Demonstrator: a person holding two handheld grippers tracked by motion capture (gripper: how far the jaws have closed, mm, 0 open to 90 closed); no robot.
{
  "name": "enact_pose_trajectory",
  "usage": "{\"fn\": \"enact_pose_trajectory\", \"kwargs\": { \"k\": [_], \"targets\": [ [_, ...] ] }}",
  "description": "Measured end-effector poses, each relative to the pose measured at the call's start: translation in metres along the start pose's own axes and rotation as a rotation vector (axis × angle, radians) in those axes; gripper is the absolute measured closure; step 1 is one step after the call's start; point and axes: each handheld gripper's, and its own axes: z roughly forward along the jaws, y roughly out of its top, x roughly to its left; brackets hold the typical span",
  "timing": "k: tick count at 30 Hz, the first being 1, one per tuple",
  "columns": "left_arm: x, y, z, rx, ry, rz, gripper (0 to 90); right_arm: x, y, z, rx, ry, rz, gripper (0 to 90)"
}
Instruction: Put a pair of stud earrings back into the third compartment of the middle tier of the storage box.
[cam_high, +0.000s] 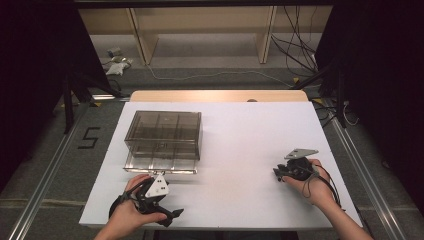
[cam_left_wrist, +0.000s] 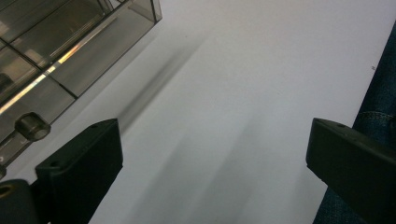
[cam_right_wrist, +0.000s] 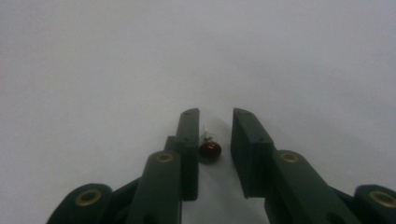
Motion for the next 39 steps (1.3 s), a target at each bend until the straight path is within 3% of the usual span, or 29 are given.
{"fn": "enact_pose_trajectory", "kwargs": {
  "k": [8, 18, 29, 39],
  "targets": [
    [0.0, 0.0, 0.0, 0.004, -0.001, 0.003, 3.7, 0.0, 0.002, 0.0, 0.014, 0.008, 0.018, 80.4],
    [0.0, -0.001, 0.001, 0.004, -0.002, 0.004, 3.7, -0.003, 0.005, -0.006, -0.065, 0.02, 0.048, 80.5],
    [0.0, -0.001, 0.001, 0.011, -0.002, 0.013, 3.7, 0.0, 0.01, -0.013, -0.139, 0.033, 0.034, 80.4],
    [0.001, -0.001, 0.0, 0.008, 0.002, 0.016, 4.2, 0.009, 0.016, -0.02, -0.19, 0.074, 0.014, 80.4]
  ]
}}
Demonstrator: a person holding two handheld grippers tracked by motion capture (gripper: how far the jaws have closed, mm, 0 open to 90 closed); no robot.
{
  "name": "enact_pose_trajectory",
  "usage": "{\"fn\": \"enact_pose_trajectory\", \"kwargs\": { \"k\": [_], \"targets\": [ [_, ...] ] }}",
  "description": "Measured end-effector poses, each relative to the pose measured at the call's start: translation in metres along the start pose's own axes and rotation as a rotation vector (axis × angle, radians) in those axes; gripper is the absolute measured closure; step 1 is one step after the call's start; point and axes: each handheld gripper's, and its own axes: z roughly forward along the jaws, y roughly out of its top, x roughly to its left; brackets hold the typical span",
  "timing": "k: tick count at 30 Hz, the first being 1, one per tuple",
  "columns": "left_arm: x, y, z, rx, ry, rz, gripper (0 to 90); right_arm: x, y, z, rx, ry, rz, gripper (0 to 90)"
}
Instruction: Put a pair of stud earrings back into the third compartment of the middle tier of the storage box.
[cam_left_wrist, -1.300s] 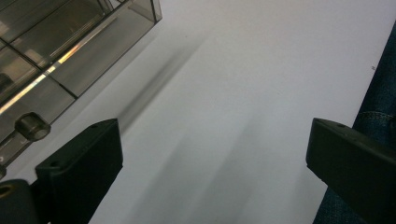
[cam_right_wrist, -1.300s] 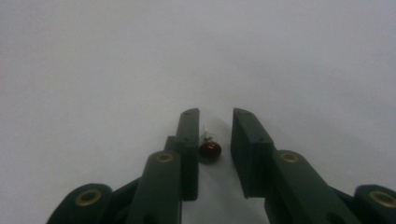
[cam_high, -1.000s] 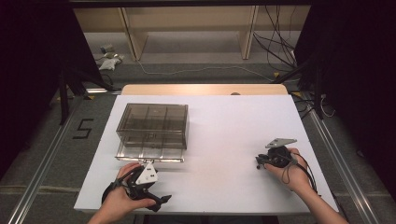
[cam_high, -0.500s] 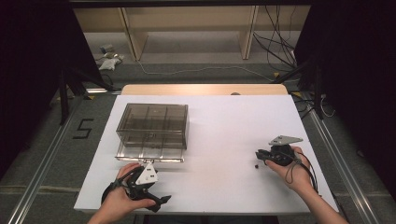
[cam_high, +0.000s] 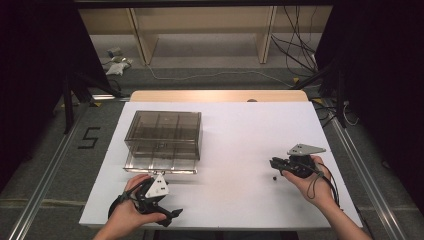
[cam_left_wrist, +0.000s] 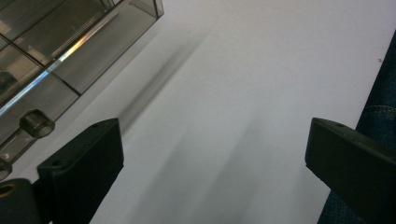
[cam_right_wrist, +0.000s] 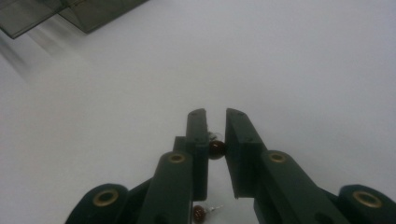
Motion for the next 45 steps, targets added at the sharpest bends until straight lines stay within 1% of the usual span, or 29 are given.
{"fn": "enact_pose_trajectory", "kwargs": {
  "k": [4, 10, 16, 19, 23, 35, 38, 45],
  "targets": [
    [-0.001, 0.0, 0.001, 0.006, -0.003, 0.007, 4.3, 0.004, 0.001, 0.0, -0.006, 0.017, -0.007, 80.4],
    [0.0, 0.0, 0.001, 0.009, -0.006, 0.005, 4.4, 0.009, 0.005, 0.0, -0.026, 0.039, -0.014, 80.5],
    [-0.001, 0.0, 0.002, 0.008, -0.005, 0.009, 4.4, 0.02, 0.009, 0.003, -0.04, 0.073, -0.031, 80.5],
    [-0.001, 0.001, 0.002, 0.008, -0.009, 0.011, 4.3, 0.025, 0.011, 0.005, -0.034, 0.091, -0.049, 80.5],
    [-0.001, 0.001, 0.002, 0.008, -0.015, 0.01, 4.3, 0.029, 0.014, 0.005, -0.041, 0.099, -0.065, 80.5],
    [-0.002, 0.001, 0.002, 0.014, -0.016, 0.015, 5.0, 0.04, 0.019, 0.01, -0.047, 0.141, -0.079, 80.5],
    [-0.002, 0.001, 0.002, 0.016, -0.015, 0.014, 4.9, 0.044, 0.02, 0.012, -0.047, 0.15, -0.089, 80.5],
    [-0.002, 0.001, 0.002, 0.014, -0.012, 0.012, 5.5, 0.05, 0.023, 0.016, -0.035, 0.164, -0.093, 80.5]
  ]
}}
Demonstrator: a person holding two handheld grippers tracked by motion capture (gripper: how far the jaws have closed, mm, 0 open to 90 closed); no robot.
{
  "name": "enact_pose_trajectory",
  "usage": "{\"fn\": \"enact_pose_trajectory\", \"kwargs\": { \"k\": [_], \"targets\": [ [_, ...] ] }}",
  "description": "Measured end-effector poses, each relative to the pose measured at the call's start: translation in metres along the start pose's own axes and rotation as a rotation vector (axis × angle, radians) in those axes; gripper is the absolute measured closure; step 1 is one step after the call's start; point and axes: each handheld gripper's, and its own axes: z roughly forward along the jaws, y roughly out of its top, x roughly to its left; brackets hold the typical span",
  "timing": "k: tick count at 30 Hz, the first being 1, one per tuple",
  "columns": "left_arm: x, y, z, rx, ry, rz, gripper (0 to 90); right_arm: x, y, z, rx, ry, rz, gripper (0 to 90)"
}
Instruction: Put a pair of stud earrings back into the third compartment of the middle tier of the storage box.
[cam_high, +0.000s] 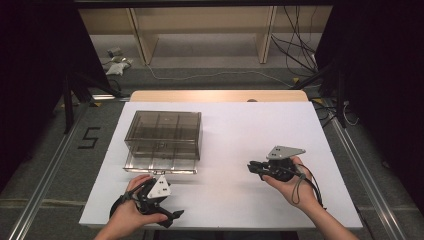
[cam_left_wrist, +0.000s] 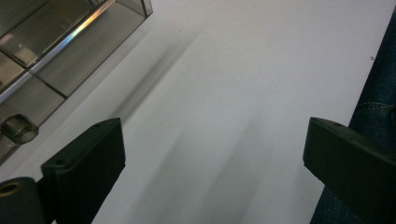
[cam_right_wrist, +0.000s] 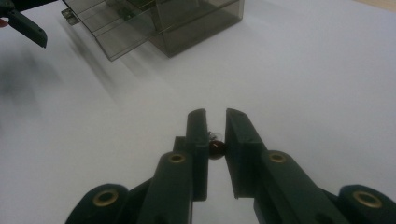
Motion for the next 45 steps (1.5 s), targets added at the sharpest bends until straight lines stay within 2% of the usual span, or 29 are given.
{"fn": "enact_pose_trajectory", "kwargs": {
  "k": [45],
  "targets": [
    [-0.001, 0.0, 0.001, 0.006, -0.003, 0.006, 5.8, 0.03, 0.023, 0.032, 0.007, 0.087, -0.046, 80.4]
  ]
}}
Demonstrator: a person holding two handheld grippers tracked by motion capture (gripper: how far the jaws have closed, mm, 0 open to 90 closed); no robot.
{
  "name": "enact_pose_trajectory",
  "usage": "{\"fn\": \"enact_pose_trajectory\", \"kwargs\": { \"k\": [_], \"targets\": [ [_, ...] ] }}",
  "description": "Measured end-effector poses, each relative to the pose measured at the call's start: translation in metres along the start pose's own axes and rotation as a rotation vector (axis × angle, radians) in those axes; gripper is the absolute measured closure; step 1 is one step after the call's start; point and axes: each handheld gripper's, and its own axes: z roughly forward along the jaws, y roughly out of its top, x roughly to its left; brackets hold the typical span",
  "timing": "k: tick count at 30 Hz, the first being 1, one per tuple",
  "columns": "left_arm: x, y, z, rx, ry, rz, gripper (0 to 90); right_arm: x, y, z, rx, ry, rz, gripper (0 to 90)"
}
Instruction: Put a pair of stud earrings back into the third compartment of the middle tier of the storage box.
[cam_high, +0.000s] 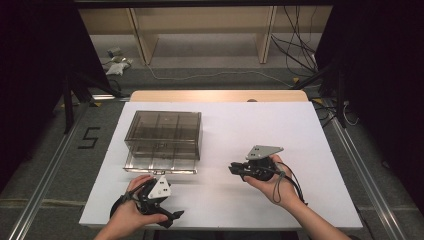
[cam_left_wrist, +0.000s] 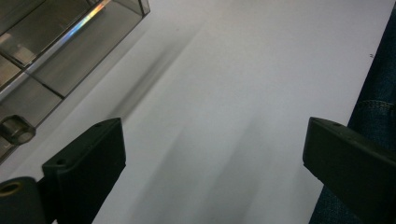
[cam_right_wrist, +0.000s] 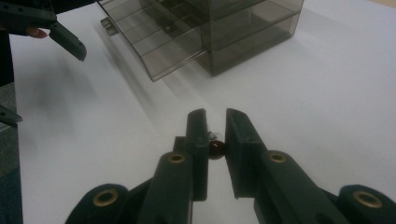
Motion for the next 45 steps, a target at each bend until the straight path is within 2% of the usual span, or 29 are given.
{"fn": "enact_pose_trajectory", "kwargs": {
  "k": [36, 45],
  "targets": [
    [0.0, 0.0, 0.0, 0.0, -0.001, 0.0, 5.5, 0.008, 0.012, 0.012, -0.003, 0.023, -0.015, 80.4],
    [0.0, 0.0, 0.0, 0.001, -0.002, 0.001, 5.6, 0.01, 0.016, 0.016, -0.003, 0.029, -0.031, 80.5]
  ]
}}
